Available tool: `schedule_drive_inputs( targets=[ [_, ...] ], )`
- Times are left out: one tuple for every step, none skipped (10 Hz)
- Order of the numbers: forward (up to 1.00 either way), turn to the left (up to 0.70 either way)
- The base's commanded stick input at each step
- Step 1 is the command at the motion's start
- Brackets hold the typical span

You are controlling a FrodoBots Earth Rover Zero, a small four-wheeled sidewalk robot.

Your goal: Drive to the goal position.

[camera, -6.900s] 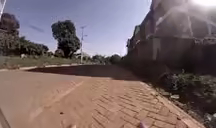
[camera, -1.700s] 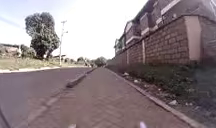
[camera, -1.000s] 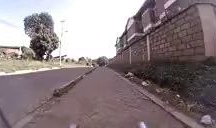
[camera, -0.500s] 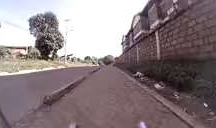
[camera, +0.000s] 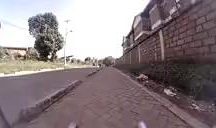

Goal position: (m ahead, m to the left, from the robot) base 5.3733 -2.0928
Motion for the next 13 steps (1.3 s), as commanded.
schedule_drive_inputs(
  targets=[
    [1.0, 0.0],
    [1.0, 0.0],
    [1.0, 0.0],
    [1.0, 0.0],
    [1.0, 0.0],
    [1.0, 0.0],
    [1.0, 0.0],
    [1.0, 0.0],
    [1.0, 0.0],
    [1.0, 0.0],
    [1.0, 0.0],
    [1.0, 0.0],
    [1.0, 0.0]
  ],
)
